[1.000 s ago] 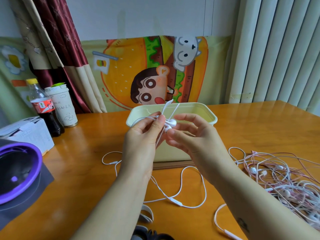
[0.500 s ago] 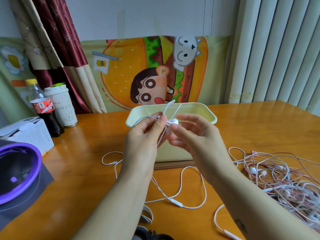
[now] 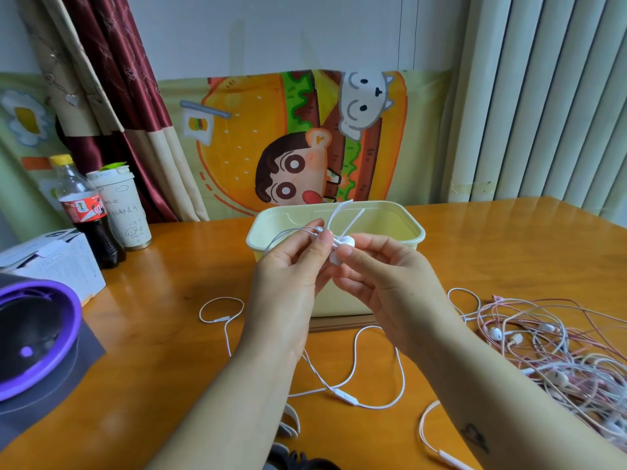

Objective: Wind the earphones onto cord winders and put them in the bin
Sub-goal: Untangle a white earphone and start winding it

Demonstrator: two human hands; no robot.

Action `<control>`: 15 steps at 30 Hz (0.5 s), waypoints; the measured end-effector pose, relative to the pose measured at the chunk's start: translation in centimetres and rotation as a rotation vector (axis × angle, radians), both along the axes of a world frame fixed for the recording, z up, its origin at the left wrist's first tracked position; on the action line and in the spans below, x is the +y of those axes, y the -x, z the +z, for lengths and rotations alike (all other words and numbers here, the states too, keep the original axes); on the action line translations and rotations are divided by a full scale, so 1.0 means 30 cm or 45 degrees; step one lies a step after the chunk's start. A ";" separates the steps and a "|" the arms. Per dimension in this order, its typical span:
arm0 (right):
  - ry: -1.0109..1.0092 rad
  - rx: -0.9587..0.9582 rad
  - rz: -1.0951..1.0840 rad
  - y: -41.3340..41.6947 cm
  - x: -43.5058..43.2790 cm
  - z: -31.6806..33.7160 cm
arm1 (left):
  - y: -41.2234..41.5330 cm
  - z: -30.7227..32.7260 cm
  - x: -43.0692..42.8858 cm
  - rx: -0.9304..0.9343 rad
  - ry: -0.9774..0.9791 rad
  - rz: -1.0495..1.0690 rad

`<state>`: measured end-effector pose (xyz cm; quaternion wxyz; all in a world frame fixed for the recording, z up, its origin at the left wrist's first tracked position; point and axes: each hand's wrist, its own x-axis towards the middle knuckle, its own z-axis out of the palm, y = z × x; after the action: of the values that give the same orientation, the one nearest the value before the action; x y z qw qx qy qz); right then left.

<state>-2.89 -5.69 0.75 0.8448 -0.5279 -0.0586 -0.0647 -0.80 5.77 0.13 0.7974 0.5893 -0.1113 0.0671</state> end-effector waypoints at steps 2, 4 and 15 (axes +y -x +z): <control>0.040 0.000 0.014 0.002 -0.004 0.000 | 0.000 0.003 0.004 0.004 0.003 -0.004; 0.069 0.007 0.029 0.001 -0.011 0.001 | -0.001 0.006 0.009 0.003 0.004 -0.020; 0.642 -0.010 0.113 -0.015 -0.139 0.048 | -0.019 0.052 0.077 -0.074 -0.213 -0.167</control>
<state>-2.43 -9.86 2.19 0.6883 -0.7184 -0.0995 -0.0129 -0.24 8.09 1.69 0.7446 0.6430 -0.1780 0.0223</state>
